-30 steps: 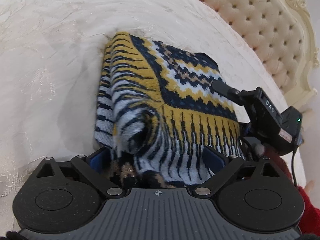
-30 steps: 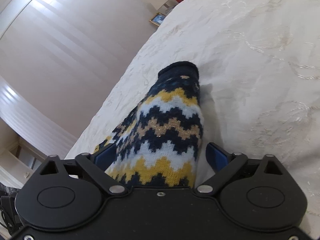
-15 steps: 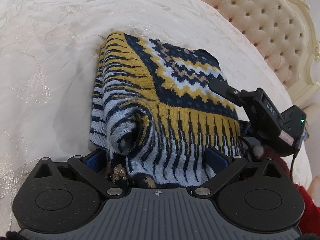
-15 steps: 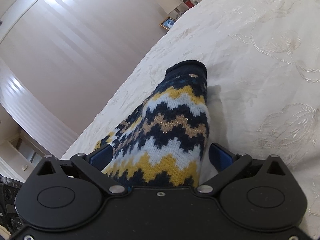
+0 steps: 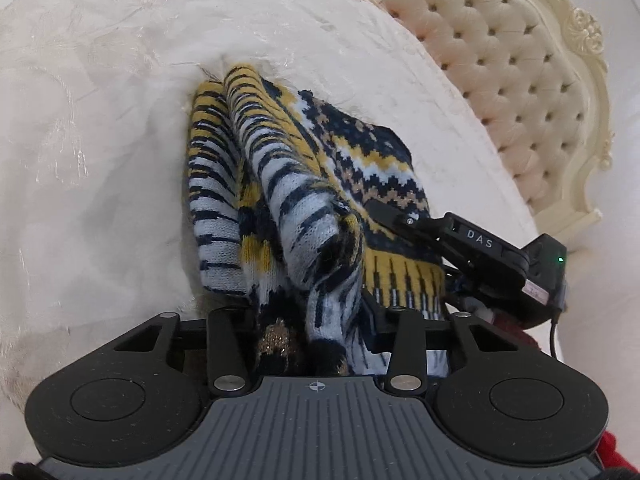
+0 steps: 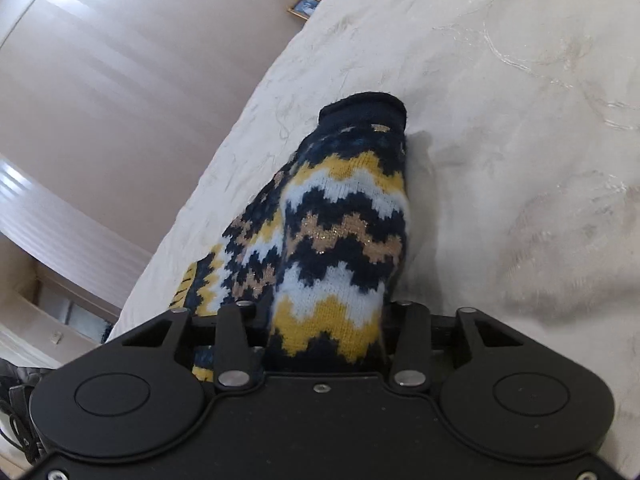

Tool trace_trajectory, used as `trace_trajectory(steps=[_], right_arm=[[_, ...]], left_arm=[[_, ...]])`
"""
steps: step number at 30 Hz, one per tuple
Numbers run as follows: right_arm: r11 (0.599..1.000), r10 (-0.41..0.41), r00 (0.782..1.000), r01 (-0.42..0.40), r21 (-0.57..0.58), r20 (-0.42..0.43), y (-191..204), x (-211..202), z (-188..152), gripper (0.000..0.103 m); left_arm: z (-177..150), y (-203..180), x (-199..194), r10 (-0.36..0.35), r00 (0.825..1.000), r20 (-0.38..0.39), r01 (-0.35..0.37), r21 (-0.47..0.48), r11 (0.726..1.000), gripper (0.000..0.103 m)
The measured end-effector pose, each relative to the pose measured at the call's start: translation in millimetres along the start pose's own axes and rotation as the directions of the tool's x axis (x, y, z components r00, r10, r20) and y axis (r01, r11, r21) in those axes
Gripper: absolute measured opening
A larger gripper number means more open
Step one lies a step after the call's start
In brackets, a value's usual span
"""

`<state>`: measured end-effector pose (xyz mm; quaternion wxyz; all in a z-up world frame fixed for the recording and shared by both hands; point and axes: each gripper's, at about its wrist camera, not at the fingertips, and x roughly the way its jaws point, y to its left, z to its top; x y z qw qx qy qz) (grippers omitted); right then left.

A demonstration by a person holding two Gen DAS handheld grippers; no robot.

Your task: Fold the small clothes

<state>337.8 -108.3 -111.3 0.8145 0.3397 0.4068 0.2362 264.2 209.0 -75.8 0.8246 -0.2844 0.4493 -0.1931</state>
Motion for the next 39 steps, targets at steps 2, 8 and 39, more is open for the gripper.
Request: trace_trajectory(steps=[2,8,39], right_arm=[[1.000,-0.012,1.000,0.012,0.008,-0.010,11,-7,0,0.049],[0.997,-0.081,0.992,0.079,-0.019,-0.094,31,-48,-11,0.049],[0.859,-0.369,0.877,0.448,-0.247,0.307,79,-175,-134,0.101]], left_arm=[[-3,-2,-6,-0.022,1.000,0.000,0.022,-0.019,1.000,0.039],[-36,-24,-31,-0.080,0.995,-0.052,0.078,-0.033,0.996,0.038],[-204,-150,-107,0.284,0.912,0.297,-0.395,0.447,0.802,0.065]])
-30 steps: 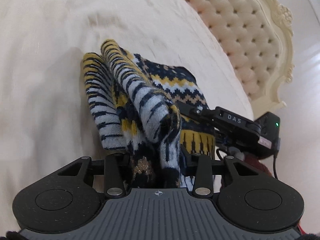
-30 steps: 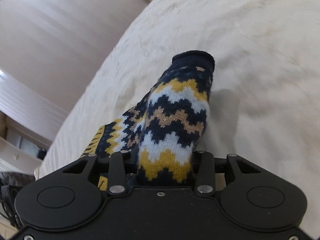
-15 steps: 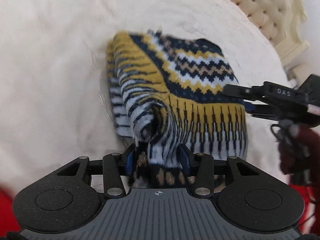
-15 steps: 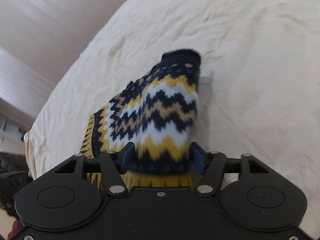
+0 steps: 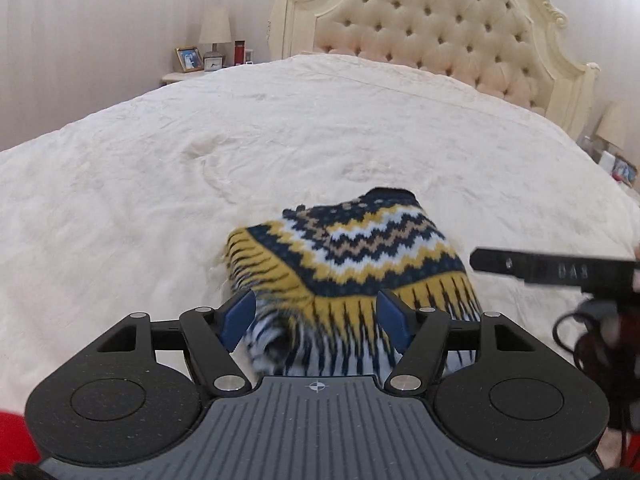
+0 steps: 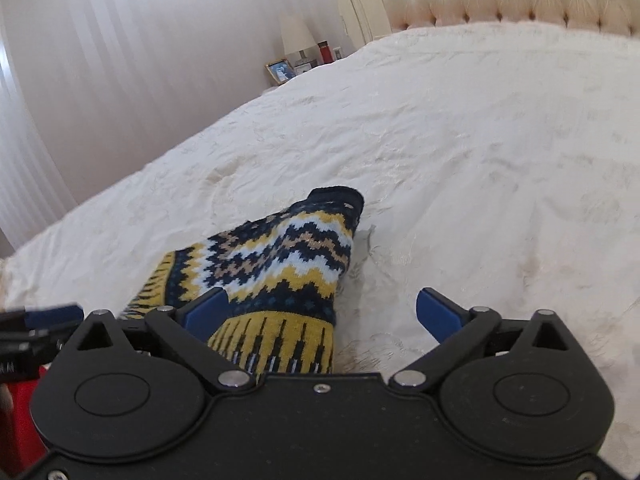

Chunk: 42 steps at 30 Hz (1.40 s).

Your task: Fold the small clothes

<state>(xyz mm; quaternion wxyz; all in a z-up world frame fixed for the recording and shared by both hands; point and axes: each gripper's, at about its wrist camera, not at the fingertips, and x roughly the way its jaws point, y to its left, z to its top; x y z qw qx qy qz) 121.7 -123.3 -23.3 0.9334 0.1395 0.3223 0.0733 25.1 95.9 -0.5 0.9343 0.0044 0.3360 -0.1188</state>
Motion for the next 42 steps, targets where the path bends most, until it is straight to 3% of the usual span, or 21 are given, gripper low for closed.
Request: trace_trajectory(steps=[6,9,11,14,19,22,26,37,42], right_arm=[[0.999,-0.047,0.999,0.047,-0.021,0.024,9,-2,6,0.100],[0.997,-0.066,0.997,0.067,-0.041,0.031,11,6,11,0.100],[0.998,-0.061,0.998,0.062,-0.034,0.014,9,16,13,0.099],[0.994,-0.100,0.995,0.099,-0.048,-0.025,6,35,12,0.097],[0.991,-0.134,0.978,0.132,-0.019,-0.163,-10,71,-3,0.095],[0.992,-0.124,0.979,0.127,0.007,-0.162,-13,72,-7,0.096],[0.993,-0.121,0.983,0.120,-0.015,-0.137,-11,59,-4,0.096],[0.999,-0.020,0.999,0.019,-0.032,-0.050,5,-19,-9,0.103],[0.998,-0.010,1.000,0.010,-0.064,0.002,17,-45,-8,0.103]], left_arm=[[2,8,33,0.076,0.997,-0.018,-0.076,-0.026,0.997,0.065],[-4,18,54,0.132,0.986,-0.104,-0.135,-0.027,0.990,0.066],[-11,27,64,0.116,0.982,-0.146,-0.126,-0.060,0.990,0.068],[-15,34,65,0.109,0.983,-0.150,-0.124,-0.094,0.988,0.074],[-17,36,65,0.102,0.982,-0.160,-0.120,-0.104,0.987,0.077],[-15,36,66,0.106,0.981,-0.162,-0.123,-0.099,0.988,0.078],[-14,34,66,0.111,0.983,-0.149,-0.125,-0.085,0.989,0.078],[-6,5,32,0.184,0.973,-0.140,-0.186,0.004,0.983,0.077],[-6,-11,14,0.174,0.974,-0.142,-0.169,0.044,0.985,0.077]])
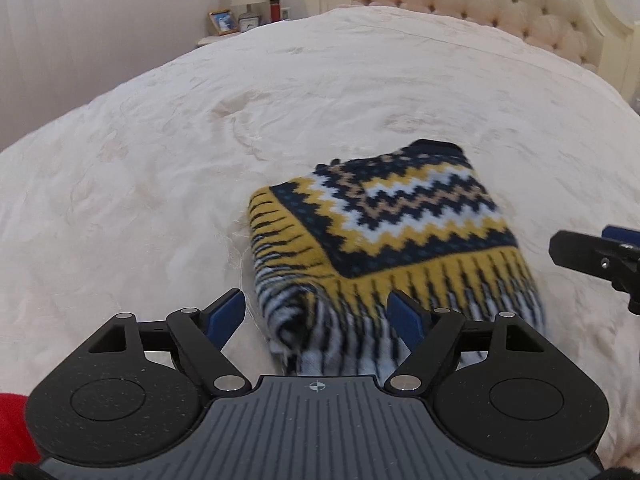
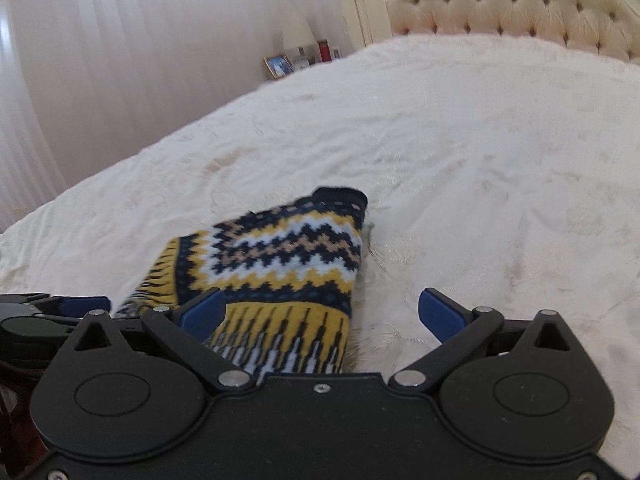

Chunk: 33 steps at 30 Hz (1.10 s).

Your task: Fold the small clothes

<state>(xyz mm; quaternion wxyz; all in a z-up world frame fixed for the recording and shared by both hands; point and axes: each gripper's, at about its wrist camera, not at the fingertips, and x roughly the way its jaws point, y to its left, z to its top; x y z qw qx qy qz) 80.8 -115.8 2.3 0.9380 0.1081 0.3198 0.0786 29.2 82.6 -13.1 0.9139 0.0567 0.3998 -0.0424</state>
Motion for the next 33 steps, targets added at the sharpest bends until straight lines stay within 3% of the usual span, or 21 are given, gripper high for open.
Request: trace_trajectory(steps=[5,12,18,33], right_arm=[[0.999,-0.017,0.999,0.018,-0.039,0.029,9,-22,-7,0.103],[0.995,-0.070,0.997,0.071,-0.069,0.012,20,-41,-24,0.102],[0.998,-0.064,0.996,0.064,0.003,-0.057,15,-40,-29,0.102],[0.997,-0.071,0.995,0.074,0.035,-0.072,20,-38,-30,0.102]], left_arm=[[-6,-16,-16,0.036,0.999,-0.009,-0.036,0.054,0.998,0.077],[-18,-21,-27,0.011,0.996,-0.087,-0.010,0.016,1.000,0.077],[-28,-20,-33,0.012,0.994,-0.107,-0.011,0.010,1.000,0.077],[-30,-12,-31,0.032,0.992,-0.120,-0.033,-0.007,0.999,0.077]])
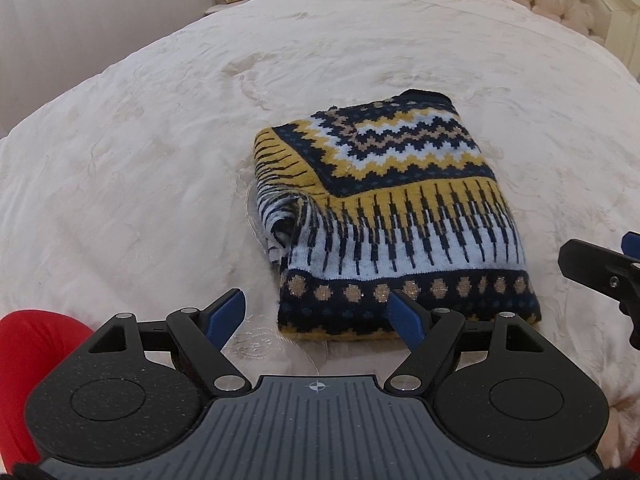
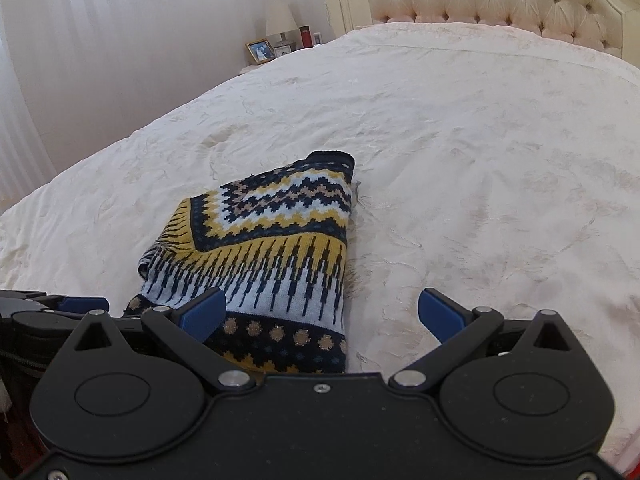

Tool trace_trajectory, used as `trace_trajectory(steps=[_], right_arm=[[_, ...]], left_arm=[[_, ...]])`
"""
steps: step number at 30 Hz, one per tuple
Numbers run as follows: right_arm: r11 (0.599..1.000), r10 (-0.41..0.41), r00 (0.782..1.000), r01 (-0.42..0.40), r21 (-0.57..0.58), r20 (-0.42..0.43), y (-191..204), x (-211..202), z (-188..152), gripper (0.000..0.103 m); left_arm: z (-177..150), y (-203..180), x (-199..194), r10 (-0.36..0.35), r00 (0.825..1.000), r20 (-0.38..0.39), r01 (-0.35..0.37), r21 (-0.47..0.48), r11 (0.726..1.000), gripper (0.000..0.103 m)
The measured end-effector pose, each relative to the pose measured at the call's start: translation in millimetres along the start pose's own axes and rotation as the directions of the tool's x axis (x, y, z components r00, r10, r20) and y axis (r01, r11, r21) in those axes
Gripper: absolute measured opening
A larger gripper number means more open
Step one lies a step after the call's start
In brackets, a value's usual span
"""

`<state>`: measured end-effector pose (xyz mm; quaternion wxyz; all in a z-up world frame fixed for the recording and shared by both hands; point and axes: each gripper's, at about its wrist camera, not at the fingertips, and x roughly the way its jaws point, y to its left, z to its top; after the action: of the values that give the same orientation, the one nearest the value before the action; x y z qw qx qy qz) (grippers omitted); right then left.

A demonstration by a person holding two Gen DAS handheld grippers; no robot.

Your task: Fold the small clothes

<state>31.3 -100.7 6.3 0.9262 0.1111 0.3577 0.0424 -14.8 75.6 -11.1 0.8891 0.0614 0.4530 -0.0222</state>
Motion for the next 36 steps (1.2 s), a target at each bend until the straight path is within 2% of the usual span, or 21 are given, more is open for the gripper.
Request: trace_trajectory(steps=[20,36], right_arm=[[1.000,-0.014,0.998,0.015,0.020,-0.065,3,13,-6,0.102],[1.000,-0.010,0.998,0.012,0.024,-0.068,3,13,-6,0.102]], left_arm=[[1,3,2,-0.004,1.000,-0.020,0.004,-0.006,1.000,0.077],[1,6,-1,-0.009,1.000,-0.019,0.008,-0.016,1.000,0.077]])
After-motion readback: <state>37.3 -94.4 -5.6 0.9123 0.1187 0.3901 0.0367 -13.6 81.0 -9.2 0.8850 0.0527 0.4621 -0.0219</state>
